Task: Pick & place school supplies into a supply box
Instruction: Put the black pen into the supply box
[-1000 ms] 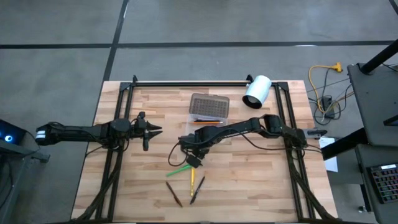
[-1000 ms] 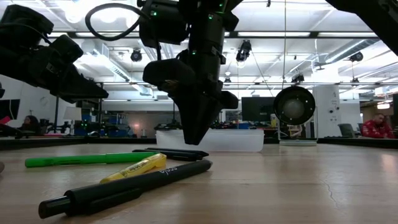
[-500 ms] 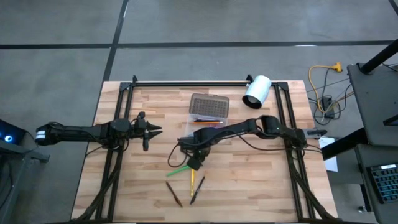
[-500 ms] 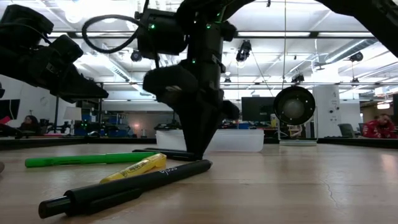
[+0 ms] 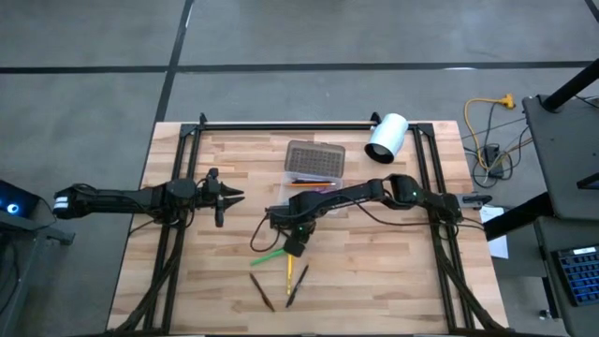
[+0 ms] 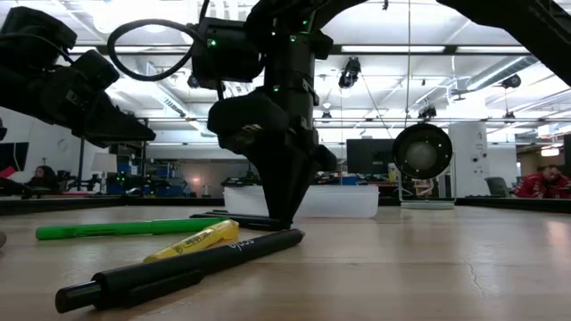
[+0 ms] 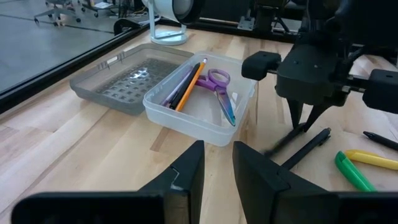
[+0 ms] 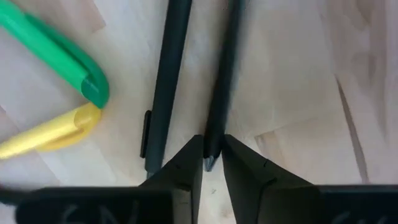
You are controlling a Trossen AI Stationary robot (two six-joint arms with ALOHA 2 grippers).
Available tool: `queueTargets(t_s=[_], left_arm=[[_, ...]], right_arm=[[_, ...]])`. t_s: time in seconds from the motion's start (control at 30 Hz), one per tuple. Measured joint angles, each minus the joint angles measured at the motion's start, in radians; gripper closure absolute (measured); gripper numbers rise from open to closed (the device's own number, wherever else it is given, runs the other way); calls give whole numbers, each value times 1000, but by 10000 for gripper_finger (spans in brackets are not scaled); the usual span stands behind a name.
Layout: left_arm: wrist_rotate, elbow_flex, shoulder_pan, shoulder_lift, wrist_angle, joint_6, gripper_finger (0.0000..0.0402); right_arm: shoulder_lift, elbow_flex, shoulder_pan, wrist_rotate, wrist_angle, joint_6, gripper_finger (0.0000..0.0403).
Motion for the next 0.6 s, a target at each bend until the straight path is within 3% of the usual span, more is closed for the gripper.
queueTargets(t_s=[0.13, 0.4, 0.6], left_arm=[[0, 0, 0, 0, 0, 0, 332], [0, 0, 0, 0, 0, 0, 332], [0, 0, 0, 0, 0, 0, 332]], right_arm=[[0, 1, 0, 3, -10, -89, 383], [0, 9, 0, 28, -54, -106, 387], [8, 65, 0, 149, -132, -105, 389]])
